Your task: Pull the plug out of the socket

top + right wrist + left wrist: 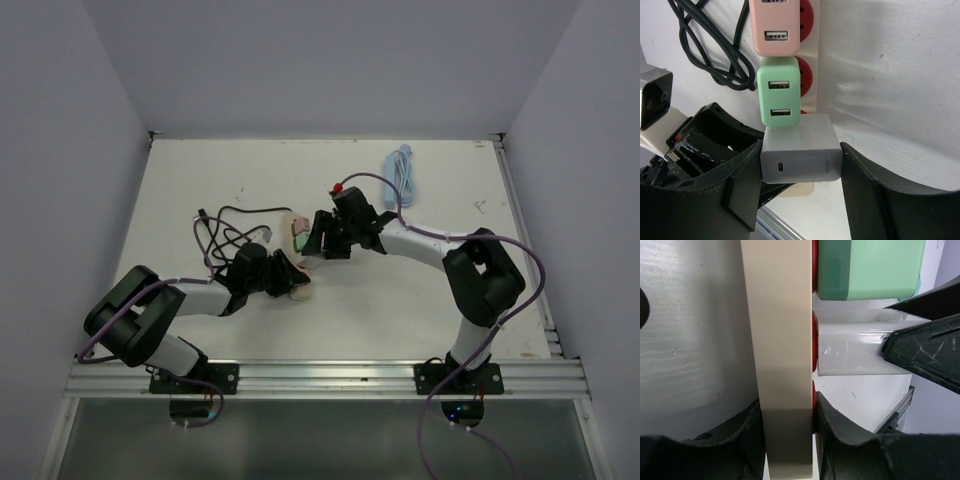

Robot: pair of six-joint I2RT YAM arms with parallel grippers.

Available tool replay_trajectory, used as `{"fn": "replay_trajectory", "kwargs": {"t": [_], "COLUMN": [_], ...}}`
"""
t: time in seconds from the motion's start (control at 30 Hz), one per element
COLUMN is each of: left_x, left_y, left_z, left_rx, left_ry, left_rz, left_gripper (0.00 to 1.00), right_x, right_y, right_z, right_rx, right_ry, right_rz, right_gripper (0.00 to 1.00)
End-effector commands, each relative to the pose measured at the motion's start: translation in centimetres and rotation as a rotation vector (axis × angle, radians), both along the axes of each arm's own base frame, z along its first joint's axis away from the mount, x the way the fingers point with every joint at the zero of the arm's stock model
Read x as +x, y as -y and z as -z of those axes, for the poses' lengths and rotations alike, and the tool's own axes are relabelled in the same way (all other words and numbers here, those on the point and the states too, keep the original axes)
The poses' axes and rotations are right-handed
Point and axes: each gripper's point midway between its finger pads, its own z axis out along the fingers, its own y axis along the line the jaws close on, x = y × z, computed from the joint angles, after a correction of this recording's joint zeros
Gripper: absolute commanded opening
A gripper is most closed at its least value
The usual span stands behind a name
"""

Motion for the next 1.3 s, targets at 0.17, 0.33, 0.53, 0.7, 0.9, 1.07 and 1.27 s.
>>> {"fn": "replay_trajectory", "kwargs": {"t": [0.17,0.33,0.53,0.7,0.9,1.07,1.27], "left_x": [-2.9,-3.0,-3.0,-3.1,-3.3,-4.1,-4.7], "left_y": [-2.9,-2.8,-2.7,-2.7,-2.8,-3.7,-4.8], "left_z": [4.3,4.0,3.8,3.8,4.0,4.9,5.9], "left_rx": [0.170,0.159,0.151,0.147,0.146,0.164,0.194], "left_ry": [-0.100,-0.098,-0.091,-0.089,-0.107,-0.166,-0.222], "left_rz": [0.015,0.022,0.027,0.027,0.018,-0.026,-0.068], "left_gripper": [0.00,0.00,0.00,0.00,0.00,0.00,0.00], "right_x": [-2.1,-1.9,-1.4,-1.4,-1.6,-2.2,-1.6], "right_y": [-2.3,-2.7,-3.3,-3.4,-3.3,-2.4,-0.6], "right_z": [-3.3,-3.3,-2.8,-2.0,-1.6,-1.3,-1.7], "right_rx": [0.137,0.146,0.154,0.148,0.143,0.123,0.150], "right_ry": [-0.004,-0.007,-0.020,-0.034,-0.039,-0.044,-0.048], "right_rz": [-0.084,-0.088,-0.084,-0.081,-0.083,-0.082,-0.057], "right_gripper": [0.58,0.71,0.72,0.71,0.51,0.18,0.00]}}
